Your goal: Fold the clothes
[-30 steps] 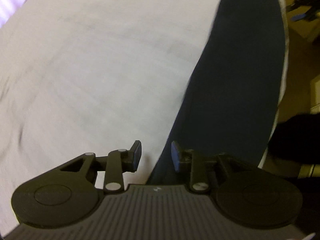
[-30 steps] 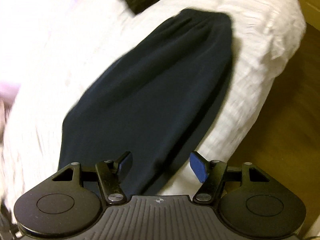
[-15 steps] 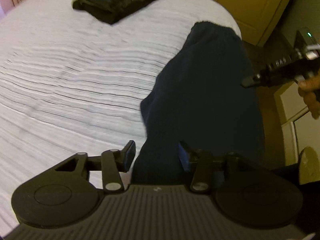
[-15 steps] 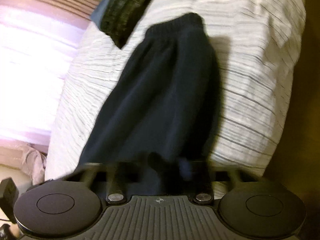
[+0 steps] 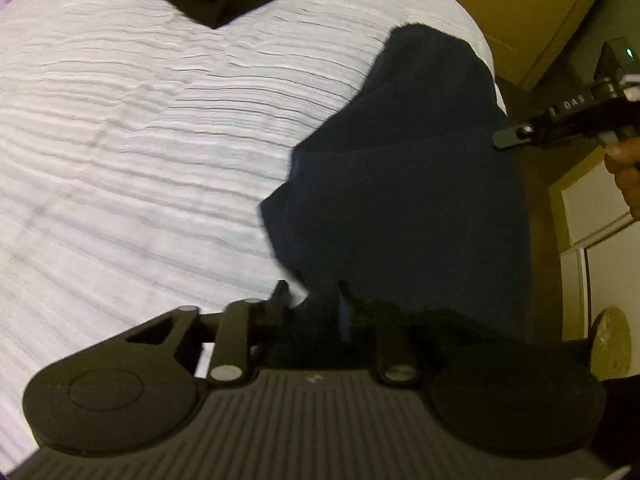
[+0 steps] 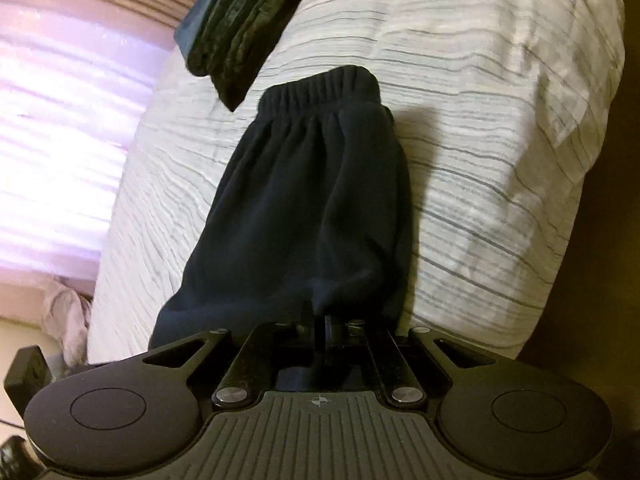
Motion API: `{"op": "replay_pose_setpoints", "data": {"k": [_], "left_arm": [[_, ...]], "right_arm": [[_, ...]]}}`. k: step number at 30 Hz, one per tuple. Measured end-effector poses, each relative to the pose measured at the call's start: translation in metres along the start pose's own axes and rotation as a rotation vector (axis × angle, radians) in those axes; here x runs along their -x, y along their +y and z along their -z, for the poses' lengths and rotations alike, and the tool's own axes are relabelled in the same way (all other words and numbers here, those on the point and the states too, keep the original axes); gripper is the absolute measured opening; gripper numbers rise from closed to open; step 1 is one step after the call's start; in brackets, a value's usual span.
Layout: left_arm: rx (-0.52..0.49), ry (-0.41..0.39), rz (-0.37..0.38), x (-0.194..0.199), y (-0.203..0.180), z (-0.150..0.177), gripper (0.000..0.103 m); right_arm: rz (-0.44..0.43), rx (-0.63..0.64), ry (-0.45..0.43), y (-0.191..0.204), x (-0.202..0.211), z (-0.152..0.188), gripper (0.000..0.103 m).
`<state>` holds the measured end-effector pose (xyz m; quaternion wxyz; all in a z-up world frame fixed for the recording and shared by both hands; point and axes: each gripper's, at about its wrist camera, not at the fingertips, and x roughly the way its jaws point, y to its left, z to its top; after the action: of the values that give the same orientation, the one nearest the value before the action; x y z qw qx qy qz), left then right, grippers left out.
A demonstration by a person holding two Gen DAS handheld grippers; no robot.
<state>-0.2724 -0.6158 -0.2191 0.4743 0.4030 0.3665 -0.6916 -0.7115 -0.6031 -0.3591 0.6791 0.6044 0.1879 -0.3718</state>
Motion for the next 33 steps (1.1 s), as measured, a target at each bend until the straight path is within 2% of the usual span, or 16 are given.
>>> {"op": "replay_pose_setpoints", "data": {"k": [2,3,4,5,6,9,12,14,17,19,21,22,26,28,30,33], "left_arm": [[0.028,-0.003,-0.018,0.016,0.008,0.015,0.030],[0.039,-0.008,-0.033,0.024,0.012,0.023,0.030],[0.055,-0.012,-0.051,0.030,0.018,0.031,0.030],[0.077,-0.016,-0.071,0.035,0.024,0.036,0.030],[0.100,-0.019,-0.090,0.040,0.031,0.041,0.030],[0.149,-0.029,-0.142,0.046,0.047,0.046,0.030],[0.201,-0.025,-0.123,0.032,0.057,0.040,0.030],[0.197,-0.019,-0.087,0.020,0.054,0.038,0.030],[0.167,-0.018,0.026,0.015,0.037,0.044,0.029],[0.126,-0.025,0.119,0.020,0.026,0.050,0.028],[0.079,-0.038,0.208,0.028,0.019,0.057,0.028],[0.055,-0.053,0.225,0.032,0.018,0.060,0.028],[0.076,-0.156,0.152,0.045,0.047,0.060,0.029],[0.089,-0.195,0.097,0.041,0.064,0.053,0.030],[0.033,-0.192,0.082,0.023,0.070,0.041,0.030],[-0.089,-0.158,0.126,-0.010,0.067,0.022,0.030]], "right_arm": [[0.023,0.004,0.004,0.000,0.003,0.001,0.005],[0.049,0.012,0.000,0.002,0.005,0.003,0.027],[0.076,0.022,-0.005,0.005,0.008,0.006,0.043],[0.101,0.038,-0.016,0.011,0.013,0.010,0.072],[0.105,0.060,-0.034,0.019,0.019,0.014,0.076],[0.096,0.146,-0.074,0.047,0.030,0.027,0.076],[0.005,0.289,-0.025,0.088,0.016,0.040,0.076],[-0.074,0.391,0.057,0.116,-0.008,0.049,0.076],[-0.111,0.520,0.129,0.147,-0.045,0.058,0.076],[-0.077,0.515,0.163,0.146,-0.074,0.058,0.076],[0.036,0.450,0.178,0.127,-0.092,0.060,0.076],[0.088,0.408,0.183,0.115,-0.095,0.062,0.076],[0.159,0.346,0.155,0.091,-0.085,0.076,0.075],[0.204,0.388,0.152,0.097,-0.085,0.085,0.075],[0.239,0.405,0.137,0.103,-0.088,0.092,0.075],[0.273,0.382,0.106,0.107,-0.094,0.096,0.075]]}}
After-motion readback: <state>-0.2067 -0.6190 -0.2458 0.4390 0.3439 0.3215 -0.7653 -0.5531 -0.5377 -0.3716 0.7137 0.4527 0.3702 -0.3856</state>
